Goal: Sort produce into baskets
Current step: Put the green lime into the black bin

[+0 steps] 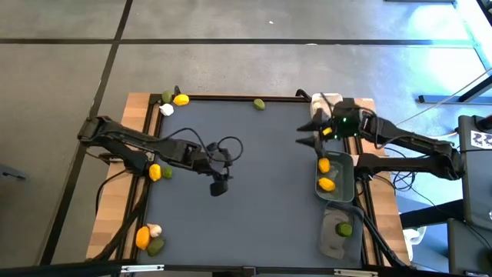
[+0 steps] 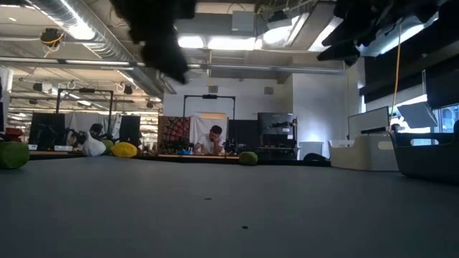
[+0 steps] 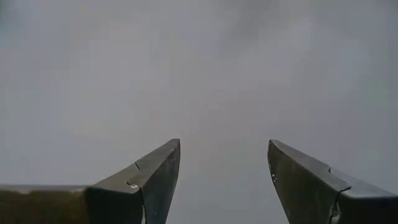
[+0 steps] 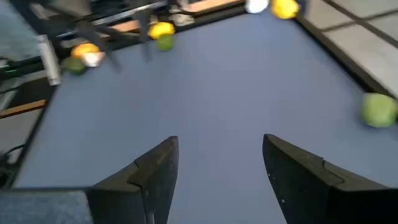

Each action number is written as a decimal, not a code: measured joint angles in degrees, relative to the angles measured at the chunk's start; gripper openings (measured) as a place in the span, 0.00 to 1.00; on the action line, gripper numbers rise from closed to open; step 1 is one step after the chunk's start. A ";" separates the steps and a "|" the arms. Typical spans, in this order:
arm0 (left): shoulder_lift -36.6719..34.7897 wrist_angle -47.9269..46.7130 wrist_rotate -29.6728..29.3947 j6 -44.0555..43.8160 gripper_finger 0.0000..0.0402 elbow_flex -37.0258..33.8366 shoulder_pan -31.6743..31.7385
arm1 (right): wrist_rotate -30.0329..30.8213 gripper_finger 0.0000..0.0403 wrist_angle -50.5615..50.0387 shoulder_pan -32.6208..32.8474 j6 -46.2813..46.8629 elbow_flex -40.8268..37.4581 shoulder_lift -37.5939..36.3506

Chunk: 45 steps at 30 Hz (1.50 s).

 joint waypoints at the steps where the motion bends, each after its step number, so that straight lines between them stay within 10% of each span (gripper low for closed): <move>1: -0.74 -2.41 0.00 -0.92 0.59 0.00 -0.11 | 0.01 0.58 1.80 1.57 0.84 -1.03 0.00; 24: -1.70 -44.28 4.12 -32.52 0.59 -3.83 0.83 | 22.00 0.58 32.50 39.80 12.05 -14.46 7.02; 45: -1.59 -39.49 10.84 -39.24 0.59 -18.87 4.59 | 24.58 0.58 33.88 41.65 12.91 -14.46 9.44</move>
